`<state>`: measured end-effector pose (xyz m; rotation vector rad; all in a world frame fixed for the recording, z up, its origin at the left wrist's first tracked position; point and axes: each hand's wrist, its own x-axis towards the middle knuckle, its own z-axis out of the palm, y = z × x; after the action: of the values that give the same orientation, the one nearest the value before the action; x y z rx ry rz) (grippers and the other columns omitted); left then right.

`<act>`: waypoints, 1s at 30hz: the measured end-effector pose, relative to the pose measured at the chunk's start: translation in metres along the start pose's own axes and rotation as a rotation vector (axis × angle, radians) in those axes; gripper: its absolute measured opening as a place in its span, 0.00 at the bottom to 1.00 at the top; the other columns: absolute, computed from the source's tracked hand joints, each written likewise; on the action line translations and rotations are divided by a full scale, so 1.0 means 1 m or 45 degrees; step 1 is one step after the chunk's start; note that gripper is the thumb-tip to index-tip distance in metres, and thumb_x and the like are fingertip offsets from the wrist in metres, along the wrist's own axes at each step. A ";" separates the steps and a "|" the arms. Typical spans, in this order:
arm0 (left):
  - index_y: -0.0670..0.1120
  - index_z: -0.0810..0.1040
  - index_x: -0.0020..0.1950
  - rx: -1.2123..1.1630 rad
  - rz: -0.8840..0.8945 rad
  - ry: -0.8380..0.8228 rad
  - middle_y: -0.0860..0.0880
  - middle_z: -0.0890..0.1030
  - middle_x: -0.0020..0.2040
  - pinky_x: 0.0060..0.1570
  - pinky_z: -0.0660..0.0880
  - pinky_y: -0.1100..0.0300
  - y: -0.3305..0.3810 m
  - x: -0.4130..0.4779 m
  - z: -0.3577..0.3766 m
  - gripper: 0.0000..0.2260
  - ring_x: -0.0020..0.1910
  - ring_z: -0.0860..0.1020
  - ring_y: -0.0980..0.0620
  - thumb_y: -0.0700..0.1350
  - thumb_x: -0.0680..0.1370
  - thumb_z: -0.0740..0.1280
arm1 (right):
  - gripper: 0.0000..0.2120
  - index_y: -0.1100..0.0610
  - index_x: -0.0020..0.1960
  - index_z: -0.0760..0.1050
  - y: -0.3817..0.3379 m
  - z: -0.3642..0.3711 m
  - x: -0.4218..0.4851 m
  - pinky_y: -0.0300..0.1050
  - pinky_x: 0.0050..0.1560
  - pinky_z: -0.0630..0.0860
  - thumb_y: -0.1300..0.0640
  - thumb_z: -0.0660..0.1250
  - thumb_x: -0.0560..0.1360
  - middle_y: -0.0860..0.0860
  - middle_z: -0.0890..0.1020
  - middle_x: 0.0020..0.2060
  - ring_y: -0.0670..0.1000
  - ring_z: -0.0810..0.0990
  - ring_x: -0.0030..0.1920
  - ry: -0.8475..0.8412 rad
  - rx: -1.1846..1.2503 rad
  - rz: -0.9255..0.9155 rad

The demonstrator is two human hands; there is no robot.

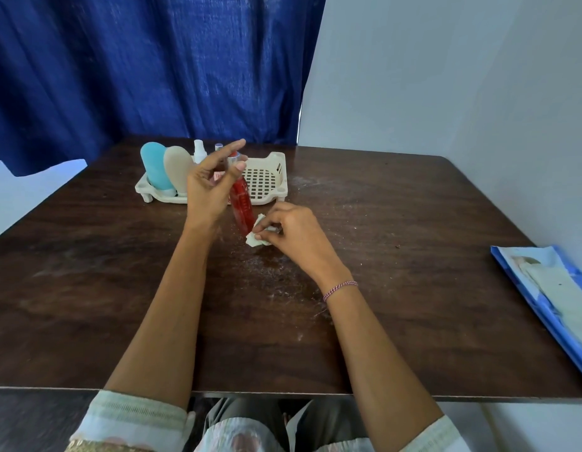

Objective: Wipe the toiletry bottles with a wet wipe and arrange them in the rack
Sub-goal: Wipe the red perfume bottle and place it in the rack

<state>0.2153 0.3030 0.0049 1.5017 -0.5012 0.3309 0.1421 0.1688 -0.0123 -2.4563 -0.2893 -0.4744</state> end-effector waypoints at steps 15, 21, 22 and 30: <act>0.47 0.78 0.62 0.046 -0.063 0.176 0.59 0.80 0.52 0.60 0.75 0.60 0.000 0.000 -0.006 0.14 0.54 0.78 0.64 0.41 0.77 0.68 | 0.06 0.57 0.47 0.83 0.002 0.000 0.000 0.35 0.48 0.71 0.60 0.73 0.70 0.50 0.80 0.45 0.44 0.75 0.44 0.015 -0.016 -0.043; 0.53 0.76 0.64 0.111 -0.053 0.177 0.53 0.80 0.60 0.64 0.72 0.49 -0.007 -0.001 -0.007 0.16 0.62 0.76 0.55 0.46 0.76 0.69 | 0.06 0.57 0.47 0.83 0.003 0.003 0.000 0.37 0.49 0.73 0.59 0.73 0.70 0.50 0.80 0.45 0.47 0.77 0.45 0.013 -0.025 -0.057; 0.54 0.76 0.64 0.123 -0.054 0.184 0.53 0.80 0.59 0.64 0.72 0.47 -0.008 -0.001 -0.008 0.16 0.61 0.76 0.54 0.47 0.76 0.69 | 0.06 0.57 0.47 0.83 0.003 0.003 0.001 0.38 0.49 0.73 0.59 0.73 0.70 0.50 0.80 0.45 0.47 0.77 0.45 0.015 -0.026 -0.057; 0.54 0.71 0.68 0.187 -0.046 0.409 0.55 0.75 0.59 0.66 0.70 0.57 -0.001 -0.010 -0.006 0.18 0.61 0.73 0.60 0.47 0.78 0.65 | 0.07 0.58 0.47 0.83 0.007 0.006 0.002 0.39 0.52 0.75 0.60 0.73 0.70 0.52 0.81 0.46 0.47 0.78 0.47 0.059 0.029 -0.049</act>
<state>0.2077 0.3098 -0.0013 1.5603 -0.1975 0.5791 0.1472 0.1669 -0.0198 -2.4181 -0.3216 -0.5407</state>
